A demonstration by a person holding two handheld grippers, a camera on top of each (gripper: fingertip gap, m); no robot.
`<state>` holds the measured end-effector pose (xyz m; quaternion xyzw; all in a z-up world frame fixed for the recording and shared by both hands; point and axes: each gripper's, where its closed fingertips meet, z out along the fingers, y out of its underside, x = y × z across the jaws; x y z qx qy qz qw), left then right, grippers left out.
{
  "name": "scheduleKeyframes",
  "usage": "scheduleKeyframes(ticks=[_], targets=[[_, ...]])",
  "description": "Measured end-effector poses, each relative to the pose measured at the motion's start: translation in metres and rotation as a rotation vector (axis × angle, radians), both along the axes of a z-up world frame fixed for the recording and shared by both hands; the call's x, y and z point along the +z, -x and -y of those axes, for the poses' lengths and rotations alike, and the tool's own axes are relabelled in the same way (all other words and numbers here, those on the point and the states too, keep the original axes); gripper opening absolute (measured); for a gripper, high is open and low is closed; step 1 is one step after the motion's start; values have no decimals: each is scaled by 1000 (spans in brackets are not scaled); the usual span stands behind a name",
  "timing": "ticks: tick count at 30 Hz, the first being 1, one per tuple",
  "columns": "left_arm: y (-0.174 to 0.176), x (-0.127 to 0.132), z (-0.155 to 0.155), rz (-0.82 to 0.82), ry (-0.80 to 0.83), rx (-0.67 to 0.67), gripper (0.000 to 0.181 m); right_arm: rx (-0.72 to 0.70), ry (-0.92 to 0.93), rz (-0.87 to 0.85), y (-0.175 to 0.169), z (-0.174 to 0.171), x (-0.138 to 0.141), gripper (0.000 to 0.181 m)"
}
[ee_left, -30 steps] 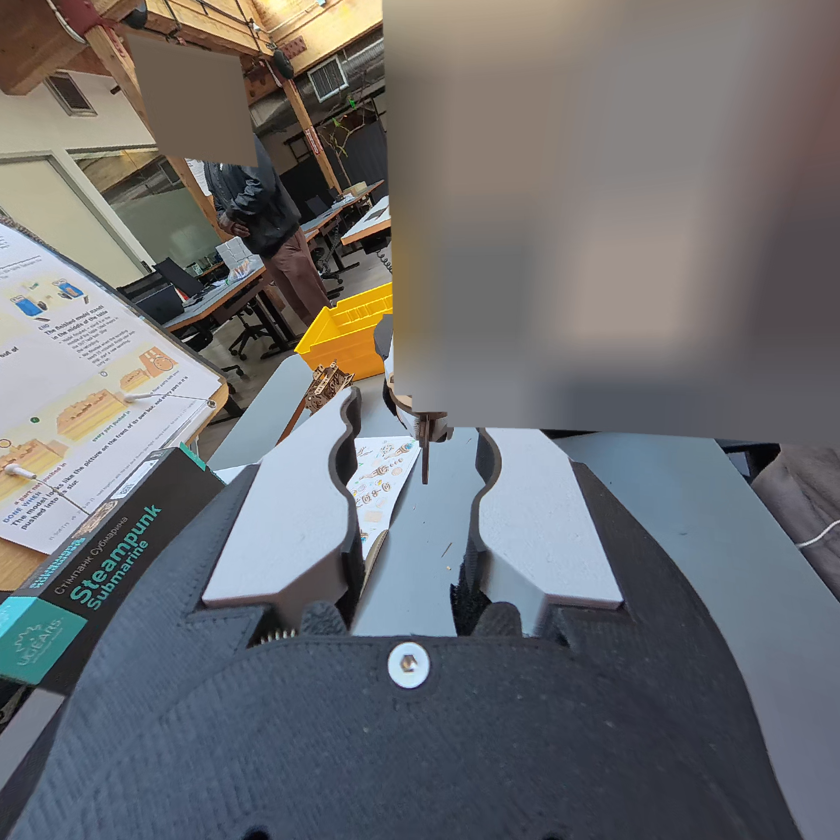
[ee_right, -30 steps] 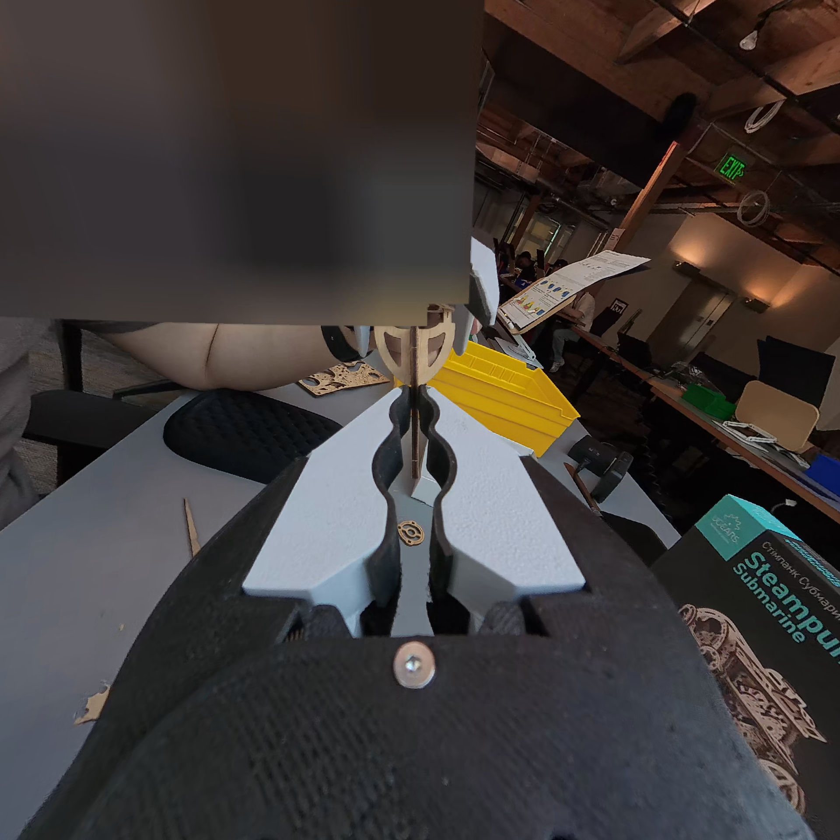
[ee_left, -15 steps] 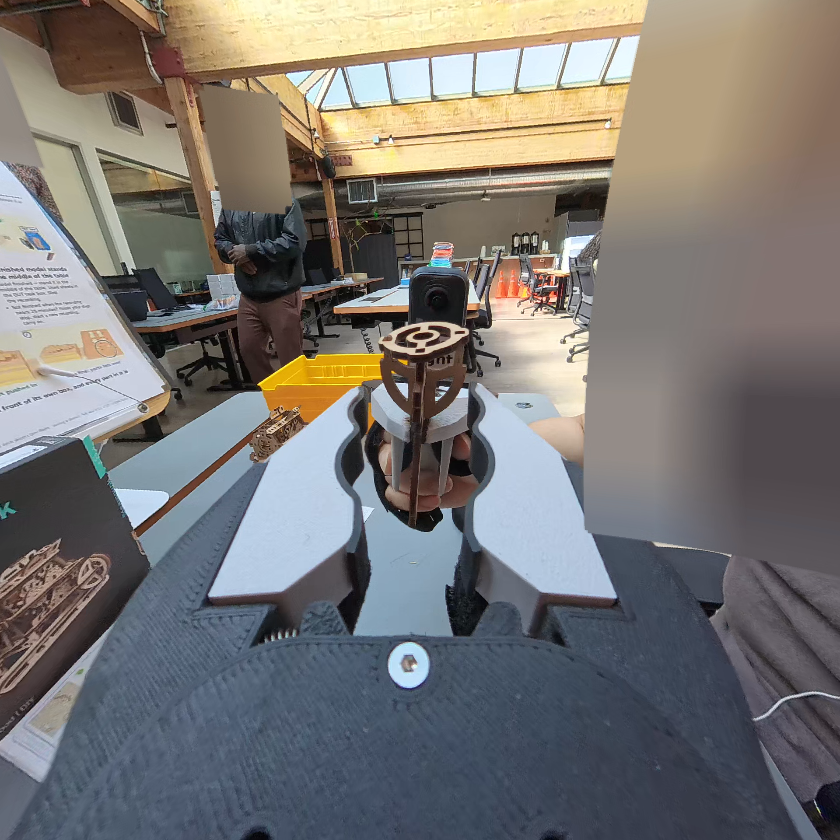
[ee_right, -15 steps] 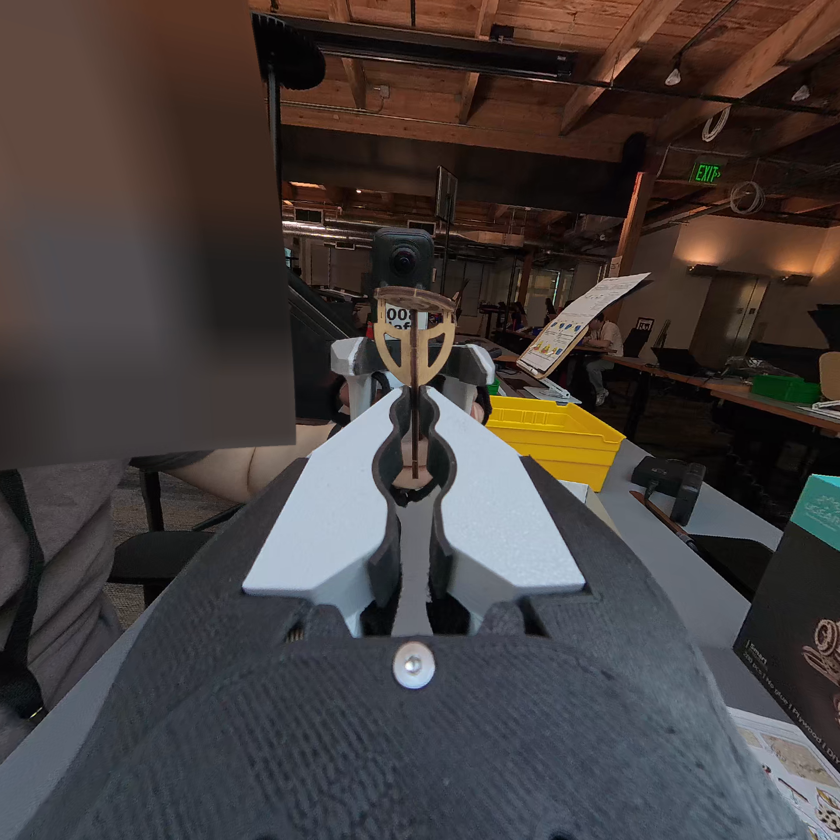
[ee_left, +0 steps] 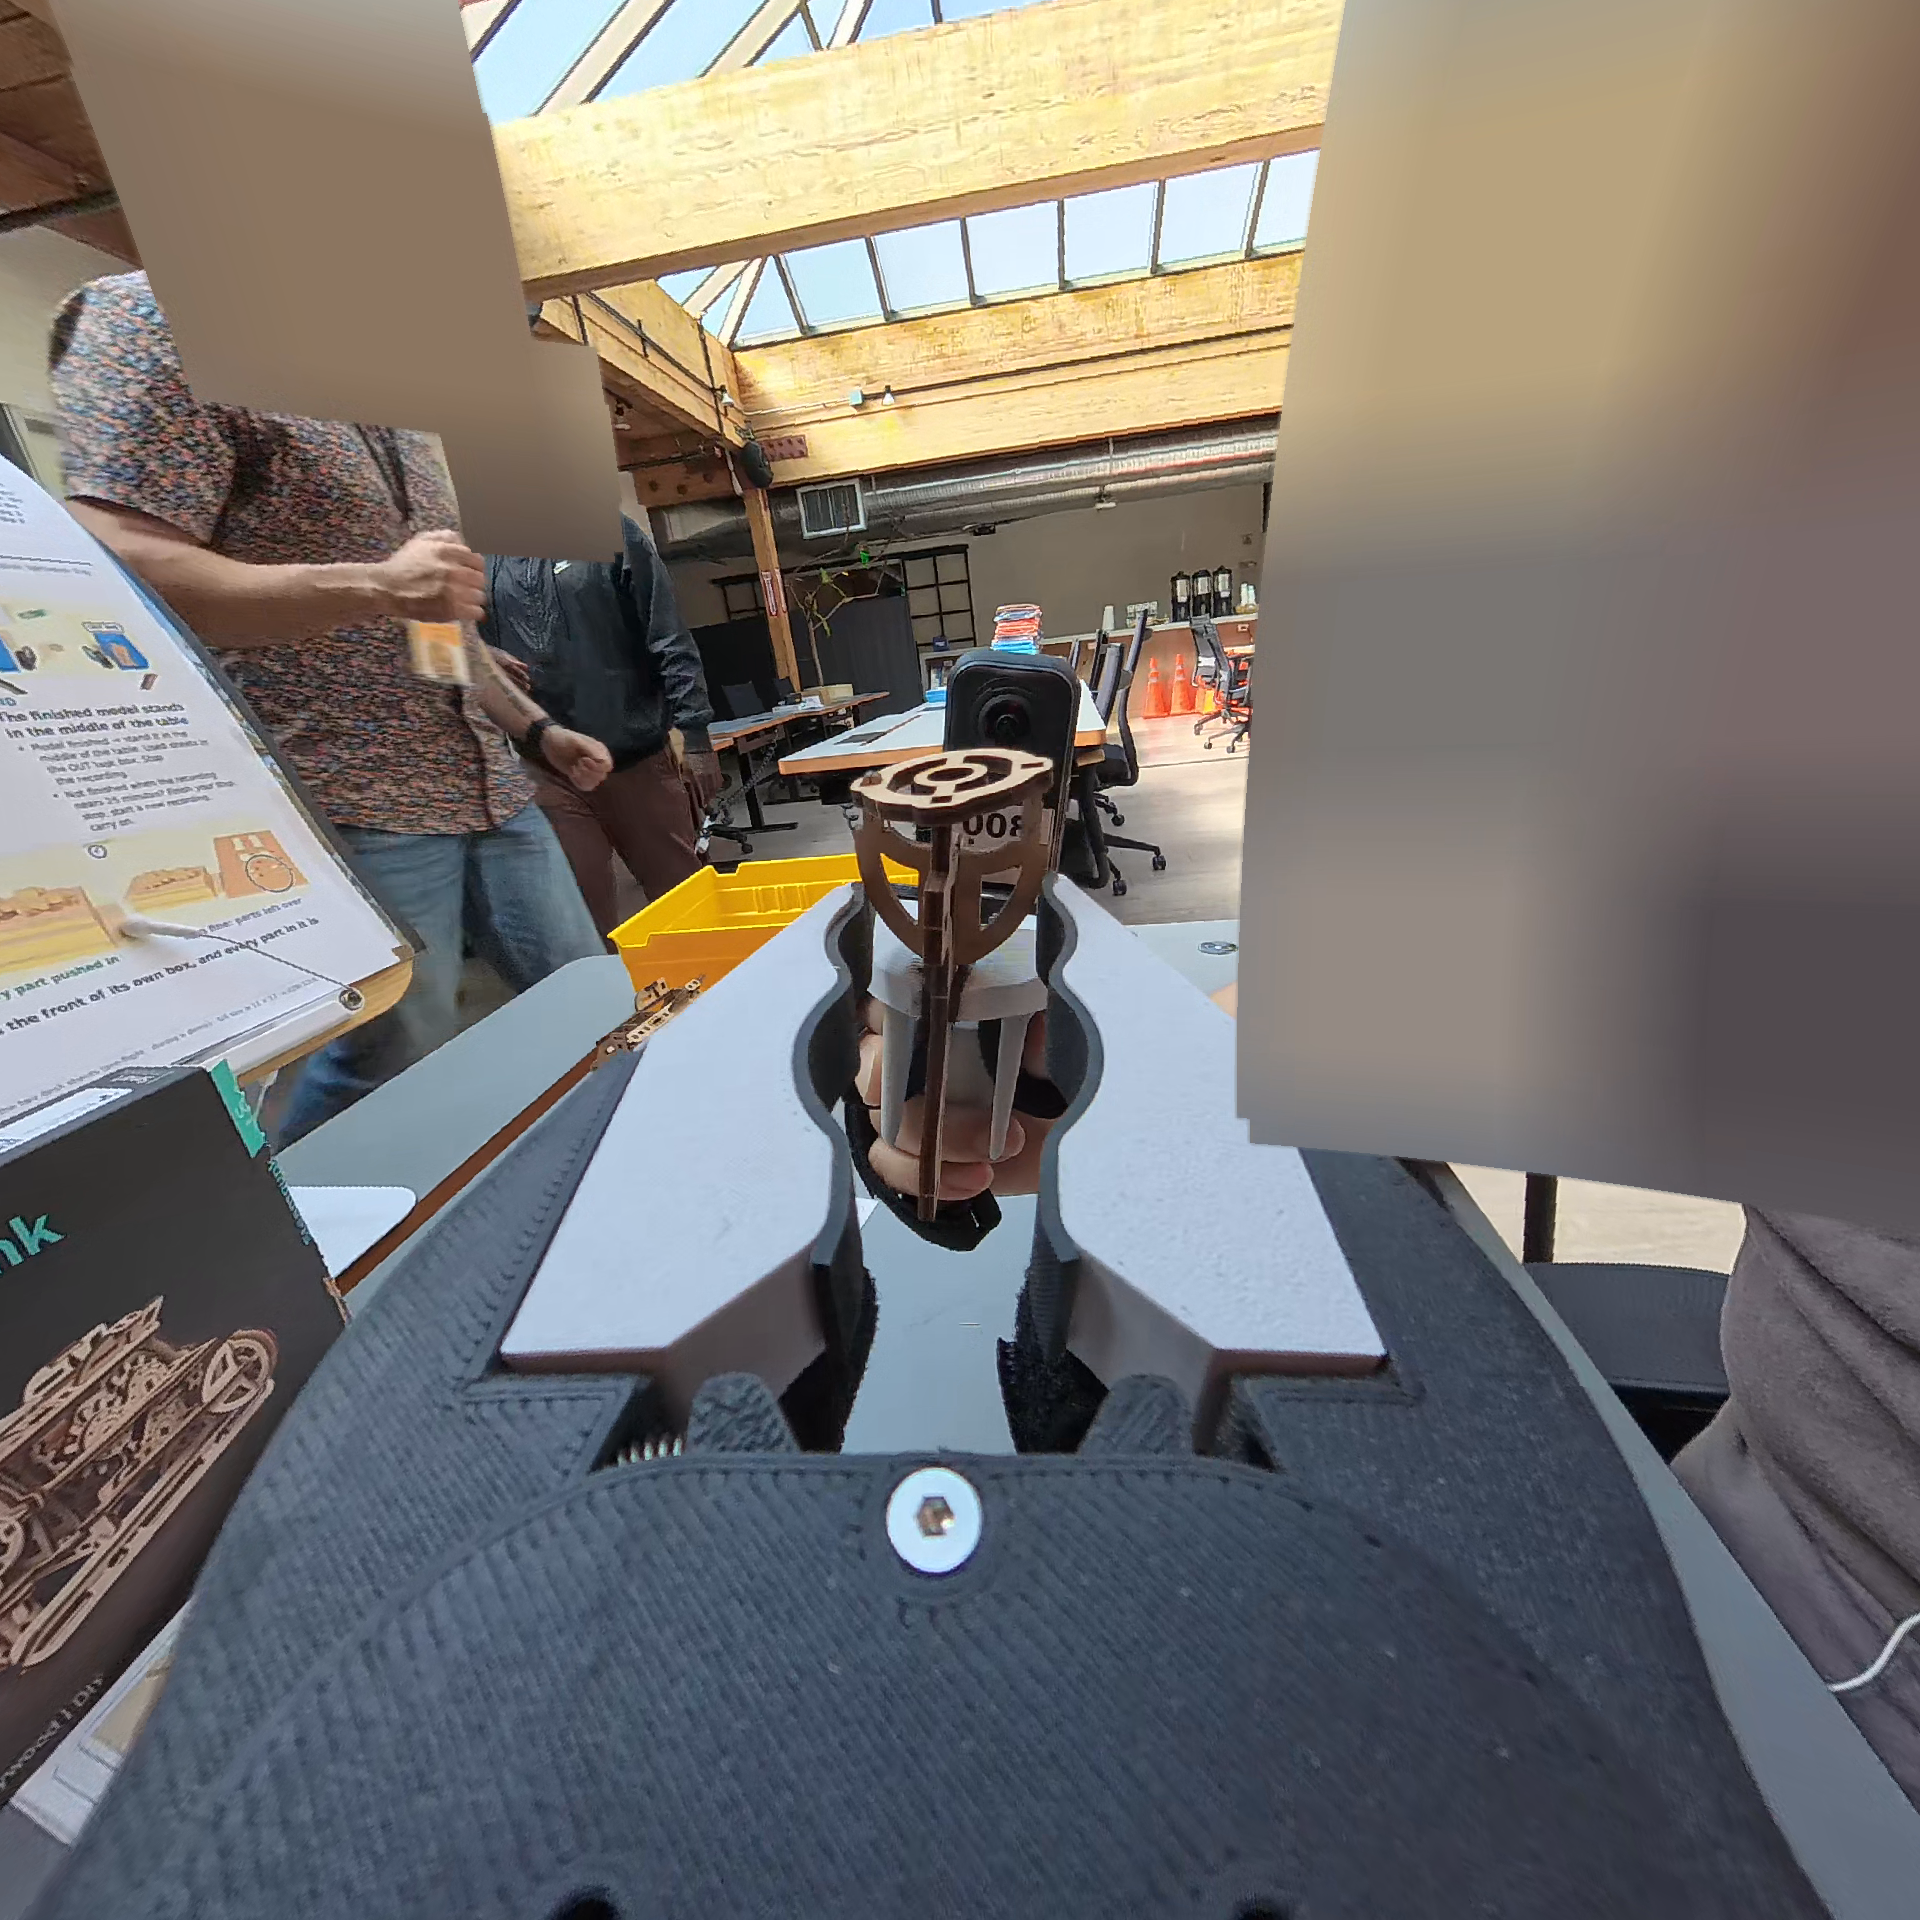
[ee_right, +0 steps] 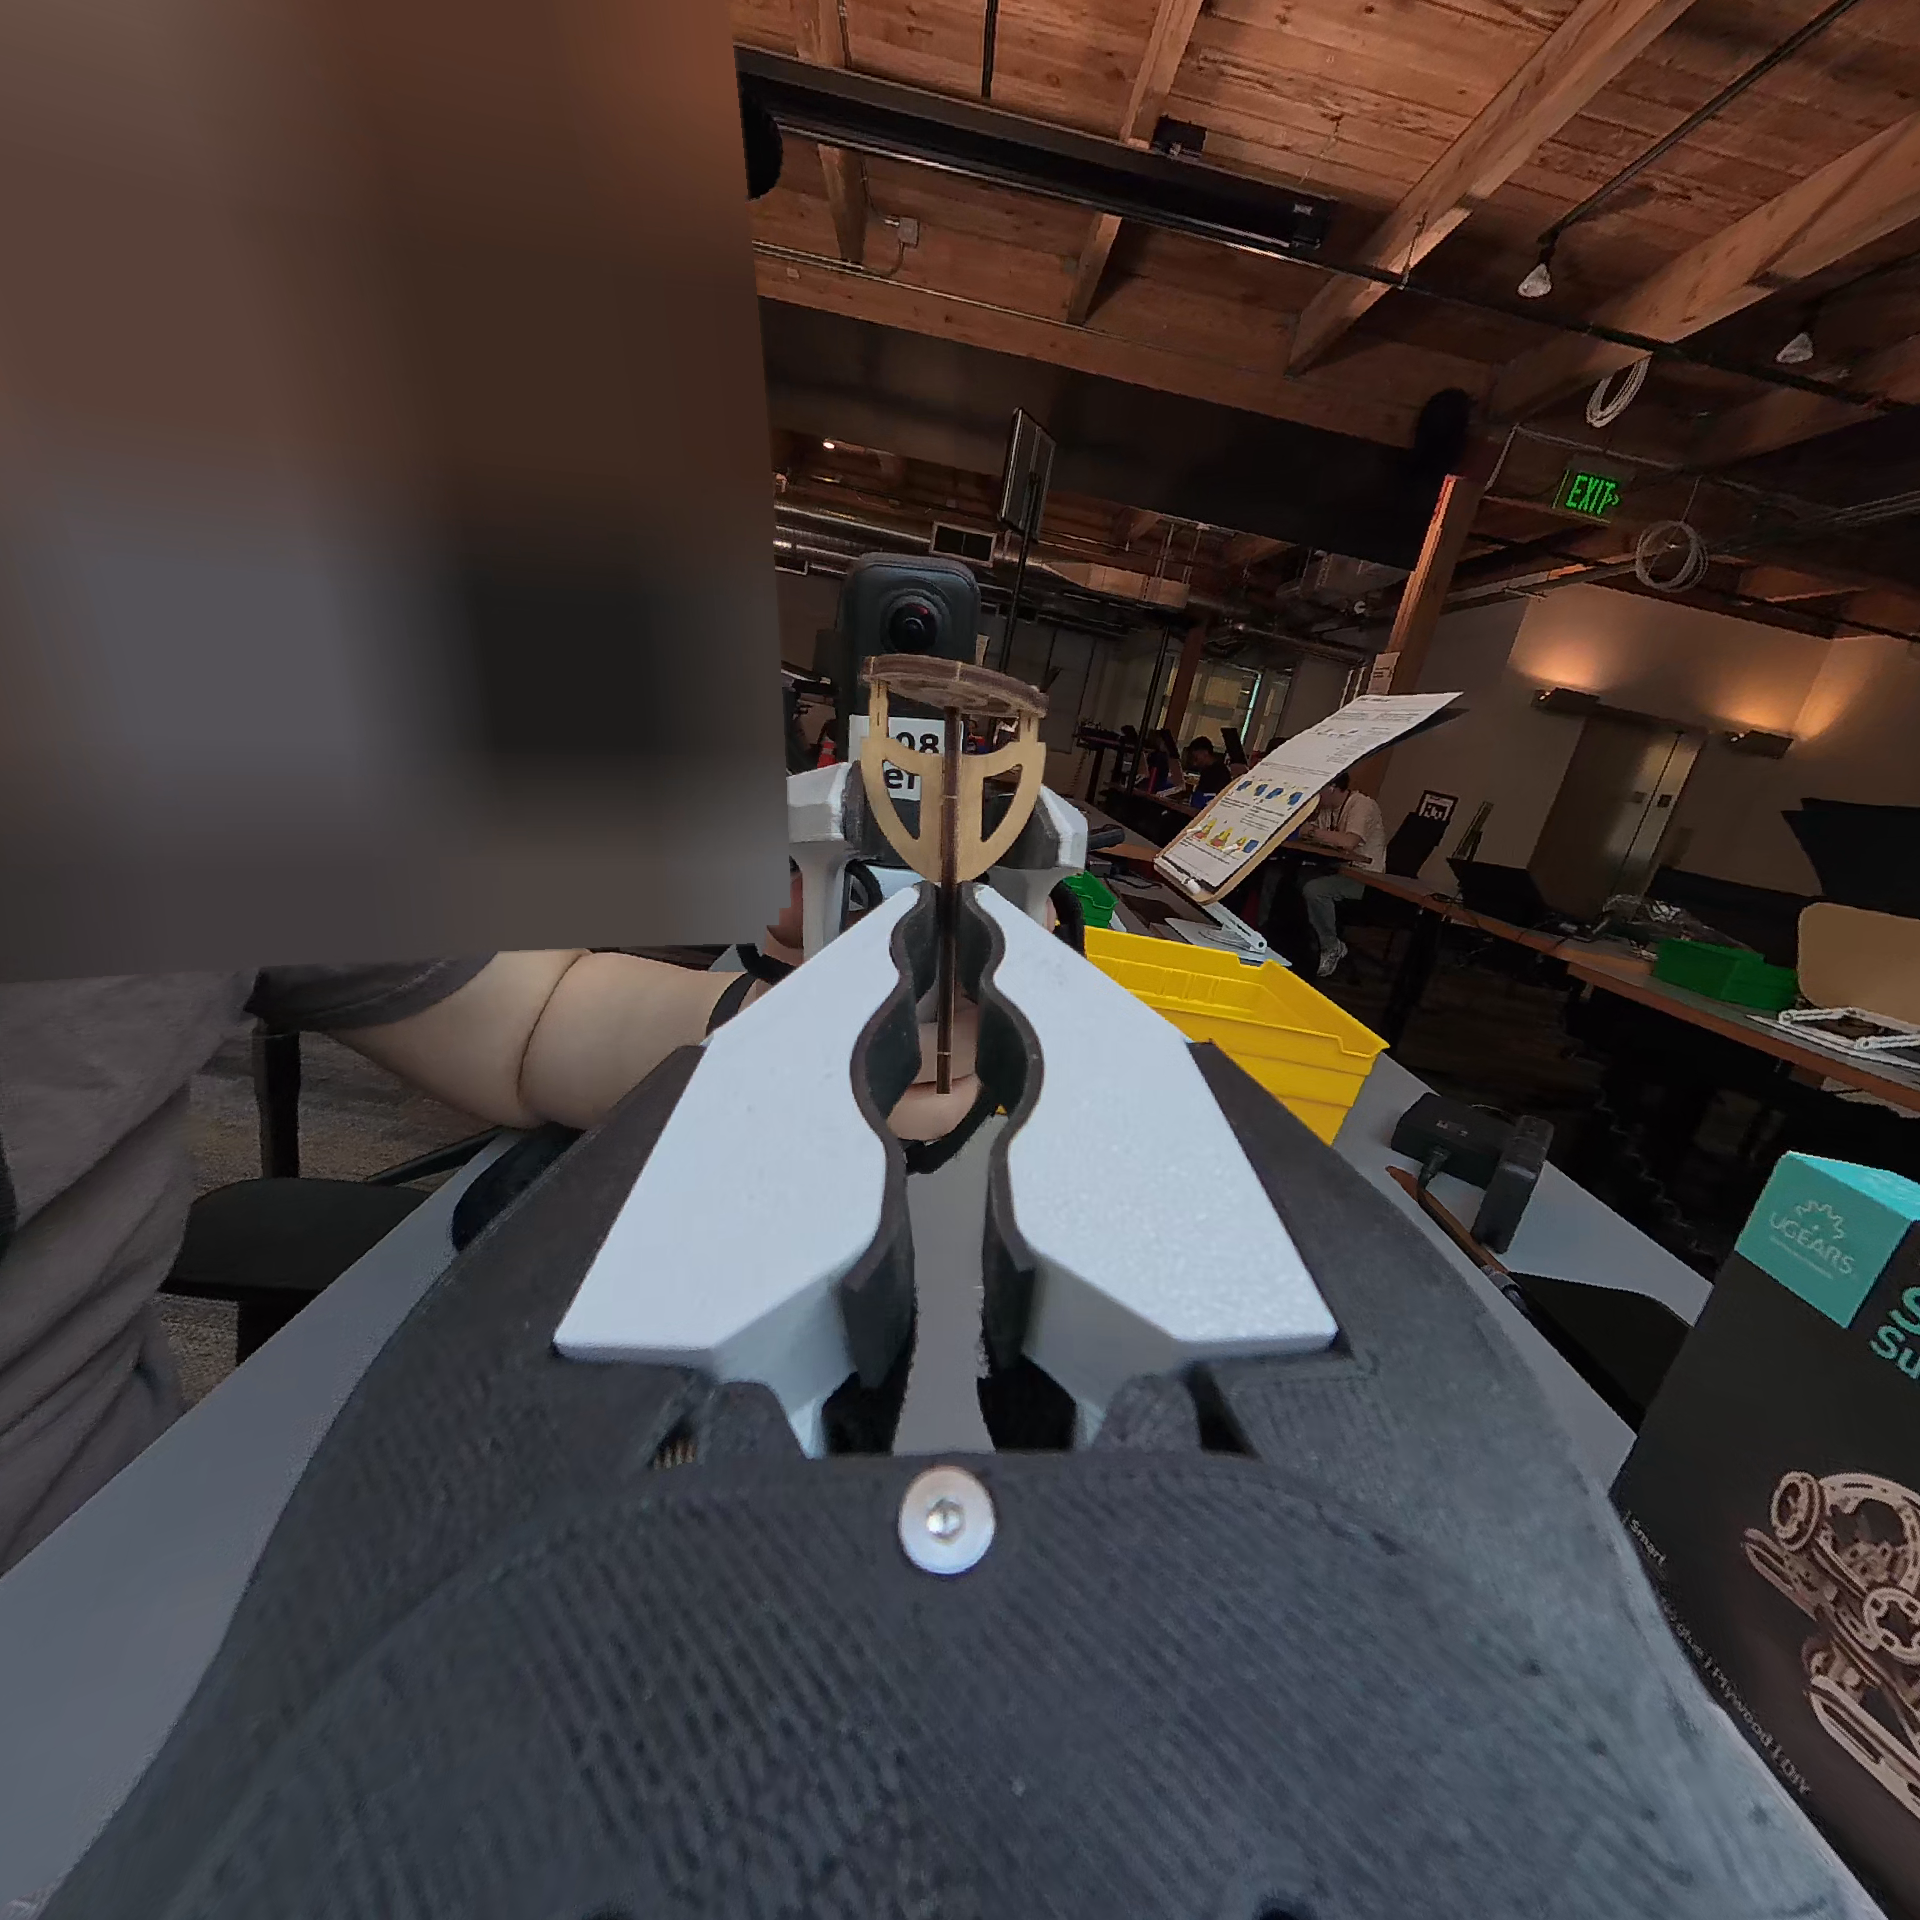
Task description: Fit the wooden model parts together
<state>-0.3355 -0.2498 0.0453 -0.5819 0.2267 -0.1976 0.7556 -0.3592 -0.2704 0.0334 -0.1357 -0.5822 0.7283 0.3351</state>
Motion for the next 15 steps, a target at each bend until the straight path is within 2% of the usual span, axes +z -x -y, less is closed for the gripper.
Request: scheduleKeyframes(ticks=[6,10,13,15], targets=[[2,-3,-3,-58,-19,57,29,-44,-62,-59,1,-3,-3,3],[10,-2,-4,-63,-18,88,29,-99,-153,-100,3,-7,-7,18],[23,-2,-7,-119,-32,177,29,-114,-245,-115,2,-12,-12,25],[35,-3,-10,-184,-45,274,30,-195,-295,-176,1,-25,-3,25]])
